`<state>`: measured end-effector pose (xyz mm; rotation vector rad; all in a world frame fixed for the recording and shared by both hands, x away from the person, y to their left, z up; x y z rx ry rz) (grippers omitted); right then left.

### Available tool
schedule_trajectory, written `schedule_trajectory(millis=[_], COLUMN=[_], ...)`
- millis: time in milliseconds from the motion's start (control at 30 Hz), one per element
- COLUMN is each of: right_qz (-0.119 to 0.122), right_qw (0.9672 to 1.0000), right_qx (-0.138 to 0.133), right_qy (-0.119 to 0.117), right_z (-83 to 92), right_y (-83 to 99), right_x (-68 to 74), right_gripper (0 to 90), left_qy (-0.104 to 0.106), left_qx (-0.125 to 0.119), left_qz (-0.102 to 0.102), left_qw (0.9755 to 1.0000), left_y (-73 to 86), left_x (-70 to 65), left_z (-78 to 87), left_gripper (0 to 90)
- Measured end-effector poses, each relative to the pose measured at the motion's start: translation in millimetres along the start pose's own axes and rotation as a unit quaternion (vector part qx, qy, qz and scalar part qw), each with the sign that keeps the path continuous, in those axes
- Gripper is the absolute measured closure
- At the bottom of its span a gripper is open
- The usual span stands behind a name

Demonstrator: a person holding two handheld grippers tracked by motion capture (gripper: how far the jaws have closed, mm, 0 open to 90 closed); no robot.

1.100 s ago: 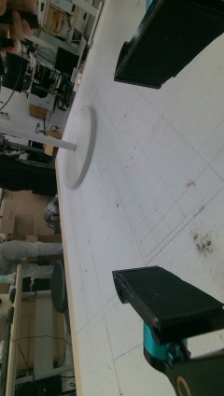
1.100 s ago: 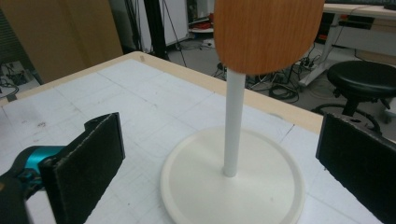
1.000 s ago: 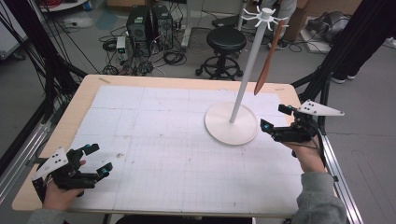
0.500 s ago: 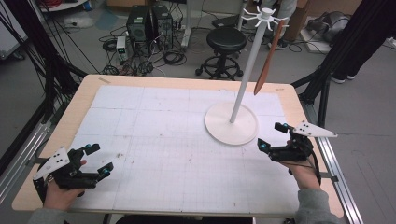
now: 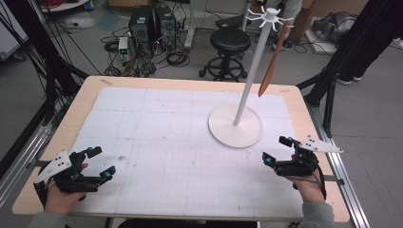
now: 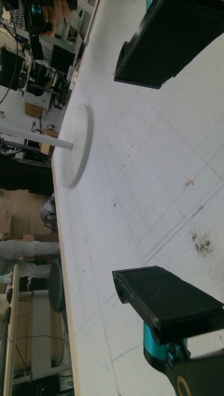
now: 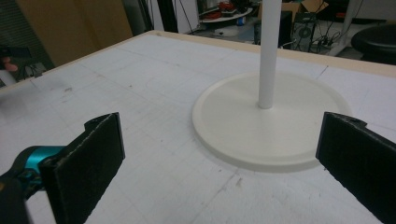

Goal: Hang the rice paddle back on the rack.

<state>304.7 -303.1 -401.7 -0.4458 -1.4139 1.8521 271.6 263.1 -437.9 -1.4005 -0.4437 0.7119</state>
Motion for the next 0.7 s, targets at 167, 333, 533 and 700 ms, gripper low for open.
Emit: schedule_trajectory(millis=[167,333,533,700], right_qz=[-0.017,-0.028,-0.018,-0.007], right_qw=[0.9999,0.9996,0.9998,0.9998], right_qx=[0.002,0.010,0.008,0.011], right_qy=[-0.002,0.001,-0.005,-0.014], right_z=[4.7,7.2,9.2,6.1], right_y=[17.5,34.2,39.2,40.2], right_x=[1.4,0.7,5.6,10.3], right_gripper=[0.0,0.0,0.0,0.0], left_qy=[0.001,0.001,0.000,-0.001], left_qx=[0.002,0.000,0.002,0.005], left_qz=[-0.003,-0.004,-0.008,-0.013], left_qw=[1.0000,1.0000,1.0000,0.9999], left_y=[0.2,-0.7,-1.4,-1.5], left_x=[-0.3,-0.6,-1.1,-2.4], left_z=[-0.4,-1.2,-1.7,-1.5], left_gripper=[6.3,6.2,6.3,6.3])
Point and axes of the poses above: each handheld gripper's, and its own axes: z roughly backward along the jaws, y roughly out of its underside, x roughly to its left, the point moved 5 cm from there along -z, roughly forward along the jaws, and after that the axes turned 1 degree about x, right-handed, at the moved point
